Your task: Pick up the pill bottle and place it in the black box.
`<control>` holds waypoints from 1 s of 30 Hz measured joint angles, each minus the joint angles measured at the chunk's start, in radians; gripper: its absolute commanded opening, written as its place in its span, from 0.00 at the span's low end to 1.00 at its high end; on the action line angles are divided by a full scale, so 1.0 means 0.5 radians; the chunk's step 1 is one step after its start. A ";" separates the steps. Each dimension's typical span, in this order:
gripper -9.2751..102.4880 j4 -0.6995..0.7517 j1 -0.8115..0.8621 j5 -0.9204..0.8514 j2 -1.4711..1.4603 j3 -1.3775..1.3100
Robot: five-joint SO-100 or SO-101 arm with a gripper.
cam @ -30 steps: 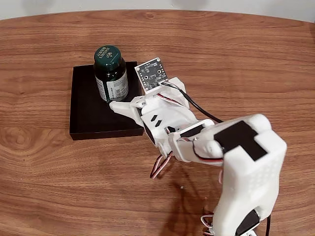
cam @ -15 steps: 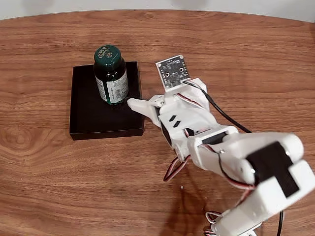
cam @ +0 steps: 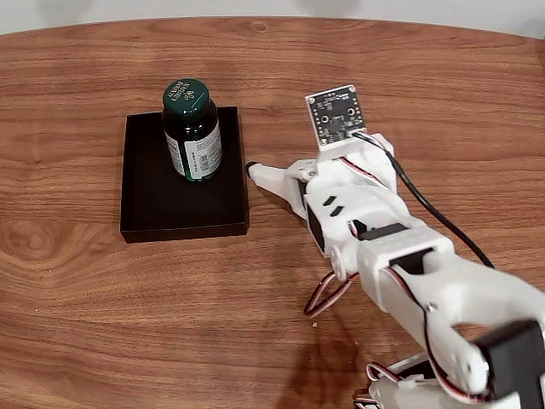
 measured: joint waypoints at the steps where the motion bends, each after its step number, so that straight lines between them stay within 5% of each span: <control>1: 0.39 0.037 0.018 0.000 0.055 0.021; 10: 0.40 0.417 0.196 -0.092 0.617 0.181; 30: 0.37 0.641 0.359 -0.129 1.448 0.650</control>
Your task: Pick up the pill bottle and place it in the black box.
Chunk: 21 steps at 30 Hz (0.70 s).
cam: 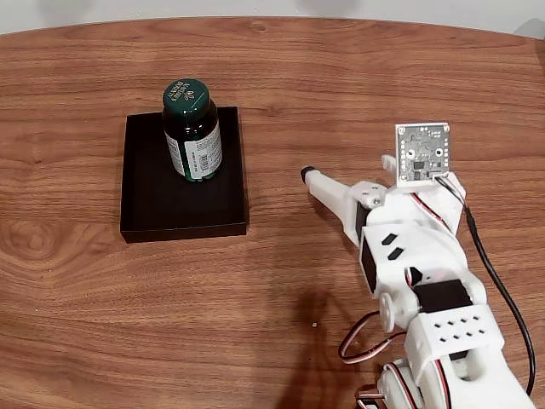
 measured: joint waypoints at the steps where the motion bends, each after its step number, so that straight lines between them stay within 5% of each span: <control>1: 0.37 0.003 0.012 -0.012 0.034 0.028; 8: 0.31 0.249 0.049 -0.156 0.245 0.080; 21: 0.13 1.322 -0.061 -0.653 0.604 0.083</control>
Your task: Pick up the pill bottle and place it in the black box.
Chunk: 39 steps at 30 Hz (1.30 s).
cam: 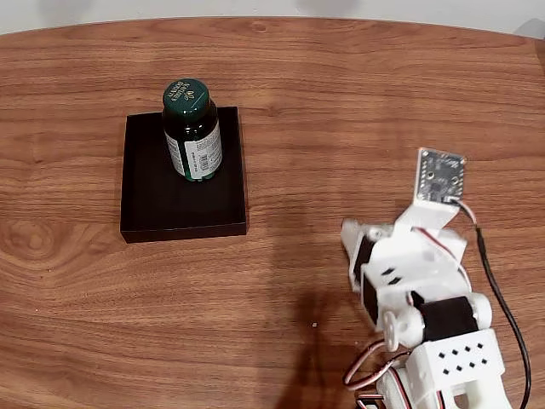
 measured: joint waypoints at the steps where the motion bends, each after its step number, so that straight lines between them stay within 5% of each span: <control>1: 0.13 0.080 0.000 -0.037 0.025 0.000; 12: 0.12 0.776 -0.021 -0.377 0.371 0.003; 19: 0.12 0.942 -0.021 -0.457 0.466 0.003; 39: 0.12 1.359 0.025 0.255 0.715 -0.003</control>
